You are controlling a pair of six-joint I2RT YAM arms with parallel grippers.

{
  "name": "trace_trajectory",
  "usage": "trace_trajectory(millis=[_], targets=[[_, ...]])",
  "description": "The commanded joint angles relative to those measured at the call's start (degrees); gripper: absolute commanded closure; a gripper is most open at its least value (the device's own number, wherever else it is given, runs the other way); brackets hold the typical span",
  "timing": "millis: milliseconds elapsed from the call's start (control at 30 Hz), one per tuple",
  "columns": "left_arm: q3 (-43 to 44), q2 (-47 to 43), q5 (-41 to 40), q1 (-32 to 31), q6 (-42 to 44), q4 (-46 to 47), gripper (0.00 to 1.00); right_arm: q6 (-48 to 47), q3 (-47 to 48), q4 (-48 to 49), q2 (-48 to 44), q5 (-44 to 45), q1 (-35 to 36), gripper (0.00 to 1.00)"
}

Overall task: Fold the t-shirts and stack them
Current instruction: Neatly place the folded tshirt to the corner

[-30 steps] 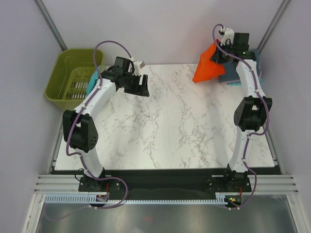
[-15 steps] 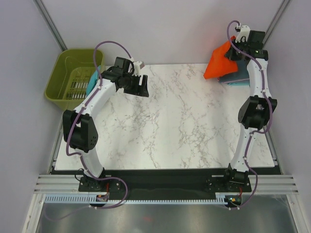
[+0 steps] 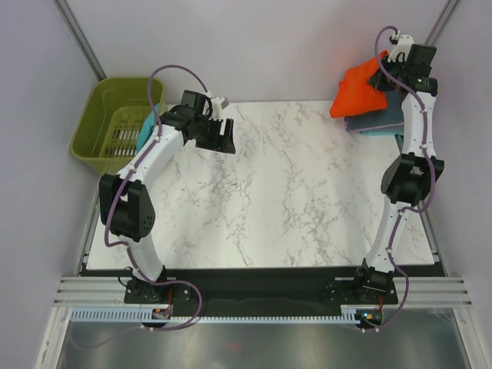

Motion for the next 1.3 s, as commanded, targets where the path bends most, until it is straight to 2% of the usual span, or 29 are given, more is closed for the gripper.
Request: trace_trajectory(millis=[0, 333, 533, 800, 1000, 1267], targets=[[0.91, -0.05, -0.37, -0.19, 1.54, 1.04, 0.19, 1.09, 2.10, 2.74, -0.12, -0.89, -0.89, 1.00], [-0.84, -0.84, -1.42, -0.63, 2.15, 0.95, 0.18, -1.55, 3.24, 3.26, 3.39, 4.90, -2.48, 1.00], [-3.04, -1.81, -2.48, -0.72, 2.33, 0.87, 0.18, -1.38, 6.06, 7.12, 7.60, 10.53, -2.48, 1.00], [-3.13, -1.28, -4.23, -1.42, 4.26, 0.69, 0.18, -2.96, 6.67, 11.96, 8.67, 18.17, -2.65, 1.00], [-2.43, -0.32, -4.85, -2.30, 4.52, 0.78, 0.17, -3.22, 6.68, 16.45, 8.23, 20.82, -3.36, 1.00], [-1.73, 0.48, -5.20, -3.36, 4.53, 0.78, 0.17, -3.75, 4.57, 16.89, 7.61, 21.61, -3.79, 1.00]])
